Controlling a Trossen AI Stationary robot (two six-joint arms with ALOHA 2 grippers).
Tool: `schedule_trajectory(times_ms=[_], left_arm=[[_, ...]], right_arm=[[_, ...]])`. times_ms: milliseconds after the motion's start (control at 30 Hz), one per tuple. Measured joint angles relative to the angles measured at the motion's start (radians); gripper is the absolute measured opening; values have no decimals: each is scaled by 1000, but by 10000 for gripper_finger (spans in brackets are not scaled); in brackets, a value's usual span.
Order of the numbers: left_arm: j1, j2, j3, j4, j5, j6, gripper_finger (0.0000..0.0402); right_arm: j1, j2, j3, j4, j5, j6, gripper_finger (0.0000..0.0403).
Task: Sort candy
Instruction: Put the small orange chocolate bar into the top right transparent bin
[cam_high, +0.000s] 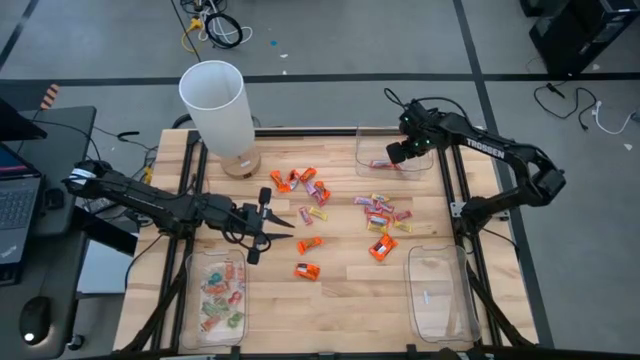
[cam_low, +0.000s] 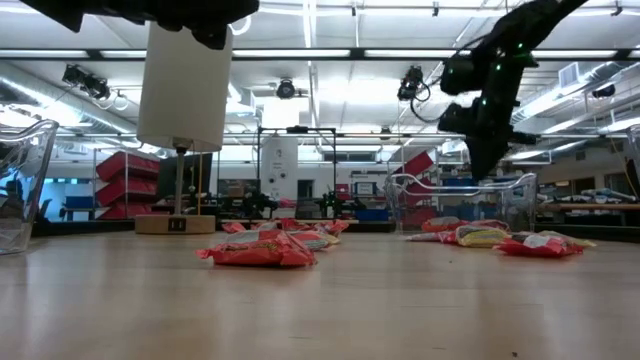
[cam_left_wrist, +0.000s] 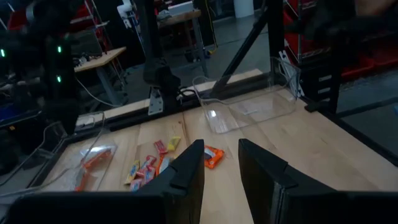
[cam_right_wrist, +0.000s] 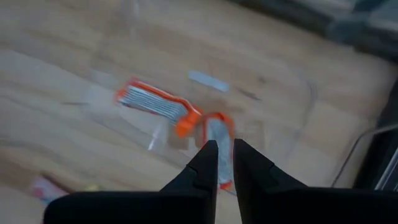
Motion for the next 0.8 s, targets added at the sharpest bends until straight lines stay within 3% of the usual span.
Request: schedule_trajectory(times_ms=[167, 400, 800], left_arm=[[0, 0, 0, -30, -3, -23, 102], [0, 0, 0, -61, -112, -53, 102], [0, 0, 0, -94, -134, -67, 102]], right_arm=[[55, -123, 0, 72, 0, -8, 34], [217, -260, 0, 194, 0, -21, 27], [639, -236, 0, 271, -64, -108, 23]])
